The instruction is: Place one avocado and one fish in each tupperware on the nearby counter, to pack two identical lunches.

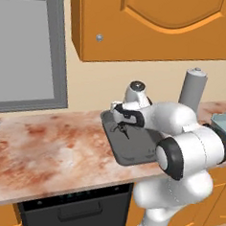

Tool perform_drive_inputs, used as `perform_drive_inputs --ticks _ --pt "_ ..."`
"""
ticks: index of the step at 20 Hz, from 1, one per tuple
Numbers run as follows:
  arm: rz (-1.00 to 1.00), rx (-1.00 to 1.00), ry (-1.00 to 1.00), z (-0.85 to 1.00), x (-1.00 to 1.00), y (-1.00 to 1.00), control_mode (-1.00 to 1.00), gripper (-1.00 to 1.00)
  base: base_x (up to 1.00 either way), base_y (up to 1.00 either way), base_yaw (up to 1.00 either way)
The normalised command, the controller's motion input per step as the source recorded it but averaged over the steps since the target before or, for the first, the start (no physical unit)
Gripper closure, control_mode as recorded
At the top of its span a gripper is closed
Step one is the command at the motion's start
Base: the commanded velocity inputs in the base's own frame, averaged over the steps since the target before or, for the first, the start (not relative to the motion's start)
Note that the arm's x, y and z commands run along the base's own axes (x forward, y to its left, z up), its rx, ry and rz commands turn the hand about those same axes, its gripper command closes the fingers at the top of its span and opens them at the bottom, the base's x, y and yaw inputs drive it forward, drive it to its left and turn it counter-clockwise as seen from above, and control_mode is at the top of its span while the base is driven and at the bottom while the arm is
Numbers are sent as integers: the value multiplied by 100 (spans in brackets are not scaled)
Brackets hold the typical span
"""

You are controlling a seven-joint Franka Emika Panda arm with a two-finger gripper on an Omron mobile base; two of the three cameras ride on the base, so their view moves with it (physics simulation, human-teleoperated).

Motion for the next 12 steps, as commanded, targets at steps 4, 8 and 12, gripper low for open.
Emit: perform_drive_inputs --ticks 4,8,12 --pt "0 0 -27 64 -100 -3 -100 -100 0 0 0" --pt "0 0 -21 0 -100 -1 -100 -100 0 0 0" --pt "0 0 -41 56 -100 -24 -100 -100 0 0 0"
